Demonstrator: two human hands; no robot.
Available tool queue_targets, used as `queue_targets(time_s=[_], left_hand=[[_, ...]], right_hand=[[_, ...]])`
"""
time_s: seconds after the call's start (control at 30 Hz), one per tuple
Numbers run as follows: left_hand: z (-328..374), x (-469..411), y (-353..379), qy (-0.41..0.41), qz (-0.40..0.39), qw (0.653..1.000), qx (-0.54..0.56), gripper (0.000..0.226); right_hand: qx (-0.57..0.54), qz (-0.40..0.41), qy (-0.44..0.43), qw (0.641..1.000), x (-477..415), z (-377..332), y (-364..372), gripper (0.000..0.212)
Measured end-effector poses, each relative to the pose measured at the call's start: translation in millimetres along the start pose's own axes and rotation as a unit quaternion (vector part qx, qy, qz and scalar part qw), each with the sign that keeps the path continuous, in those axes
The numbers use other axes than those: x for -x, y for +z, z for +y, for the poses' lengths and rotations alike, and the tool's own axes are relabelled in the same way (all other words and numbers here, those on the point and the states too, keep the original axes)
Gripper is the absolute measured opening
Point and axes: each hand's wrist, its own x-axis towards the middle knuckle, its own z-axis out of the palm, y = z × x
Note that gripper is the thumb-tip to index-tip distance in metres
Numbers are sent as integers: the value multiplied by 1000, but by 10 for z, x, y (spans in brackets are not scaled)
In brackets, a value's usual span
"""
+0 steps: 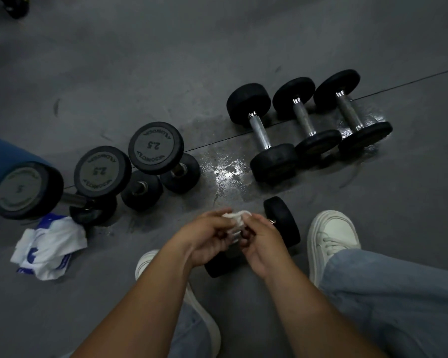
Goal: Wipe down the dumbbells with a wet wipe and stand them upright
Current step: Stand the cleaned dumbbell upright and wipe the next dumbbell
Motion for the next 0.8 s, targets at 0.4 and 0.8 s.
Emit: queue_targets(time_s=[0.4,0.8], left_hand=[[-95,-174,149,91,32,995,-17,17],[-255,-746,521,183,127,947,-231,22]], right_hand=[[-149,57,64,985,168,118,-170,9],[-147,270,121,944,-3,124,-573,21]])
